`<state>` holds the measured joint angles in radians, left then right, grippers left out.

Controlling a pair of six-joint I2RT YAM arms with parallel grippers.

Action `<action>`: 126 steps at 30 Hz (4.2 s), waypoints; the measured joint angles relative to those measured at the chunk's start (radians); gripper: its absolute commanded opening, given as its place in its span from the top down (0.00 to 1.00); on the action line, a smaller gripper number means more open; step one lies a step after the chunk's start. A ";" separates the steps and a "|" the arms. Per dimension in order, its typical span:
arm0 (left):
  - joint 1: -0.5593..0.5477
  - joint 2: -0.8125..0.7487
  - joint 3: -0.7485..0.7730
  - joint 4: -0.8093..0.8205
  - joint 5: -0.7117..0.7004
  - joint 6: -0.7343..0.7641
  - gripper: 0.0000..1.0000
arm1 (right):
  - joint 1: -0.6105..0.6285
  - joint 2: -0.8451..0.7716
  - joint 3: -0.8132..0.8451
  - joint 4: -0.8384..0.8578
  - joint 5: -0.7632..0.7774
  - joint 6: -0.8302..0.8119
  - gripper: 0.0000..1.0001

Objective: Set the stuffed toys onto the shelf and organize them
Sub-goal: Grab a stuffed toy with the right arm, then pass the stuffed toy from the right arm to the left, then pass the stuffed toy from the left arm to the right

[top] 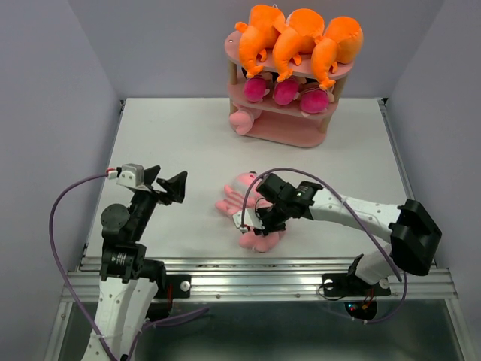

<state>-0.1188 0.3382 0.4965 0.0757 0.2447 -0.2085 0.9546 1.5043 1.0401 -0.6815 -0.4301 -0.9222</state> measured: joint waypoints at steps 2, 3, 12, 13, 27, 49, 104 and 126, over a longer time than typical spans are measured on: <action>0.000 -0.010 -0.007 0.038 0.052 -0.010 0.01 | 0.000 -0.063 -0.020 -0.008 0.001 0.032 0.99; 0.000 -0.015 -0.011 0.056 0.073 -0.012 0.02 | 0.000 -0.072 -0.023 -0.009 0.001 0.041 0.99; -0.031 0.047 -0.032 0.191 0.273 -0.124 0.05 | -0.269 -0.350 0.008 -0.005 -0.052 0.298 0.99; -0.048 0.047 -0.033 0.198 0.274 -0.135 0.05 | -0.299 -0.369 0.016 0.005 -0.051 0.328 0.99; -0.935 0.581 0.042 0.352 -0.243 -0.086 0.04 | -0.507 -0.483 0.137 0.215 0.225 1.166 0.94; -1.105 1.028 0.198 0.799 -0.575 -0.097 0.20 | -0.615 -0.466 0.086 0.219 0.019 1.815 0.97; -0.842 0.855 0.278 0.155 0.253 0.164 0.73 | -0.649 -0.513 -0.014 0.069 -0.467 0.544 0.99; -0.851 0.519 0.085 0.316 -0.177 -0.029 0.19 | -0.650 -0.583 -0.027 0.206 -0.175 0.949 0.99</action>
<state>-0.9699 0.8574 0.5816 0.3920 0.0673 -0.2379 0.3050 0.9211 1.0134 -0.4751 -0.6056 0.0265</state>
